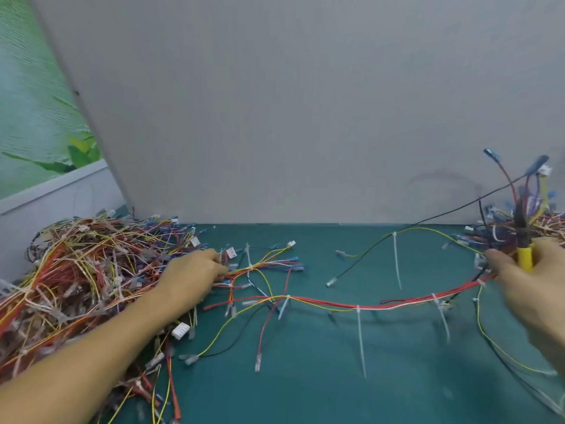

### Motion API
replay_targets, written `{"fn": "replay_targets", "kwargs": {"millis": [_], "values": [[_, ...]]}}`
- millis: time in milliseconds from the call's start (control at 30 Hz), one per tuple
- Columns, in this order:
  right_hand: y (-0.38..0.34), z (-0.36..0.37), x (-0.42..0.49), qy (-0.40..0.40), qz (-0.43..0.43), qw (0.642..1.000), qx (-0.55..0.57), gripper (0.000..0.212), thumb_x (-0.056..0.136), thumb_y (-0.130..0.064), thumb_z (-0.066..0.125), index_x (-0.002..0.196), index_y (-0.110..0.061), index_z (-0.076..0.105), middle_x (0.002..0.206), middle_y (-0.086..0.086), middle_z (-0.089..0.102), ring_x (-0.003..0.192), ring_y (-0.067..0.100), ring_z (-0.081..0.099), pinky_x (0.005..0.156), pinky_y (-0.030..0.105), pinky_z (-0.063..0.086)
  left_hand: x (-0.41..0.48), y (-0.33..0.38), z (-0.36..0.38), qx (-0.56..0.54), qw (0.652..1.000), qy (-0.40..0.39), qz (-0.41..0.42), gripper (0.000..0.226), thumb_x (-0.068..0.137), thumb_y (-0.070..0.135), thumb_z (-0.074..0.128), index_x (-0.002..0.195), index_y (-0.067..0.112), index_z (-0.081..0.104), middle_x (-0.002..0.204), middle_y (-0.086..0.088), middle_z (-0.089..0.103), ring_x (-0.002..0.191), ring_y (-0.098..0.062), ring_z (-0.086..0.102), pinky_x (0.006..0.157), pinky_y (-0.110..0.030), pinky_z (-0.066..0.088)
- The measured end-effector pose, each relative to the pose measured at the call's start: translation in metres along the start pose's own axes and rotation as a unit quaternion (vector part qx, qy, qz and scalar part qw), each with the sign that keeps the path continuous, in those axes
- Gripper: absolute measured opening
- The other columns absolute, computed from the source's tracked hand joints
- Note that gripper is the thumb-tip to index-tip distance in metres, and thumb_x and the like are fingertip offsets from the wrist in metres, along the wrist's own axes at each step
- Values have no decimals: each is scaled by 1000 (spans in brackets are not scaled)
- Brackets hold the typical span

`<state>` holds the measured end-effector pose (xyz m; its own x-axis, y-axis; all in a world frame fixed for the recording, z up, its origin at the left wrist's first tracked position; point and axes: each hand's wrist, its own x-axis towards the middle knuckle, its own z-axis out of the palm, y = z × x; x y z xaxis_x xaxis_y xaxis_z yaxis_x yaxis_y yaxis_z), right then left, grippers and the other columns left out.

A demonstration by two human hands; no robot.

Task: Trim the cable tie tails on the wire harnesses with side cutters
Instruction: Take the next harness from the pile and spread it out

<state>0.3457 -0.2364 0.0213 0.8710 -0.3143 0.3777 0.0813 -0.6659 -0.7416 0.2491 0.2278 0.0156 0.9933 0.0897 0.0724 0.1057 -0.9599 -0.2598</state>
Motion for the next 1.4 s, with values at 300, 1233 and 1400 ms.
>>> {"fn": "replay_targets", "kwargs": {"millis": [300,1233,1400], "values": [[-33,-6,-20,-76,50,991,98,37,82,-37,69,76,-3,57,74,32,62,58,30,50,60,47,49,4,-63,-13,119,973,43,-191,19,92,21,51,101,22,67,102,-5,56,90,-27,64,68,-36,49],[-81,-47,-31,-228,92,943,224,26,83,-12,70,60,-8,59,44,0,49,39,11,44,49,25,33,-33,-2,-126,-425,897,109,56,21,82,16,68,82,35,76,74,12,73,71,1,65,68,-10,47],[-86,-17,-58,-387,-25,916,-101,20,74,-25,69,68,-7,63,54,-1,55,50,14,47,49,25,33,-19,33,-87,-118,965,141,189,17,73,11,79,74,28,77,70,12,71,70,-18,68,67,-29,52]]}}
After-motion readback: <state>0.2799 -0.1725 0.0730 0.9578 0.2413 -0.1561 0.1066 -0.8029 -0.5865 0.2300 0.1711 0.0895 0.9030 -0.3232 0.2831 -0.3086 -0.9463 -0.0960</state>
